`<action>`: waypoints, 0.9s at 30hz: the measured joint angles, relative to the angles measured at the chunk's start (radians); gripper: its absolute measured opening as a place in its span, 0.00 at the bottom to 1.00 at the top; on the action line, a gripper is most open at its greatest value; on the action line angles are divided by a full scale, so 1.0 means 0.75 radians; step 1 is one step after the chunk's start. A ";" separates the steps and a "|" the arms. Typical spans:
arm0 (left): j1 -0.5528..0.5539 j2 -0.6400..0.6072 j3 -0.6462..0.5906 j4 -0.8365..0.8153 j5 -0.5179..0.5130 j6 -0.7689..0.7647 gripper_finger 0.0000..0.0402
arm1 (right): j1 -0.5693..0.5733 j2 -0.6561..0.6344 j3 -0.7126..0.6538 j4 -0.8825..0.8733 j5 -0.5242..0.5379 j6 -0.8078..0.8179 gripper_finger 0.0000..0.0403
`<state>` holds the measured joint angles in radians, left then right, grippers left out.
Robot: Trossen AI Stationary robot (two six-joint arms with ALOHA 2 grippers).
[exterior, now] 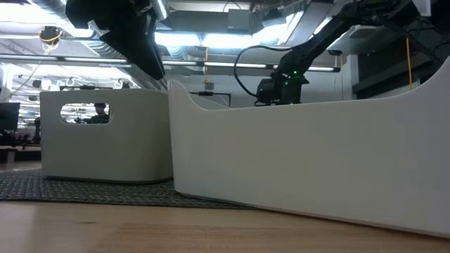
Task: Pick and place Granola Bars by type
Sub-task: Put the orange granola bar into the gray bin
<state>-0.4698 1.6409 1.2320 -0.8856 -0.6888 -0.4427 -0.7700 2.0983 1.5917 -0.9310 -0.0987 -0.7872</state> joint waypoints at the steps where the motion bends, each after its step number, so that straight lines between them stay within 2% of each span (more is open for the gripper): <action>1: 0.000 0.000 0.000 0.000 0.000 0.000 0.28 | 0.000 0.000 0.000 0.000 0.000 0.000 0.68; 19: 0.000 0.000 0.000 0.000 0.003 -0.010 0.28 | 0.000 0.000 -0.002 -0.038 0.000 0.068 0.64; 27: 0.000 0.000 0.000 -0.001 0.002 -0.010 0.28 | 0.001 0.076 -0.008 -0.064 -0.002 0.069 0.64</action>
<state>-0.4698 1.6409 1.2320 -0.8860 -0.6872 -0.4503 -0.7692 2.1551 1.5860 -0.9792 -0.1005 -0.7354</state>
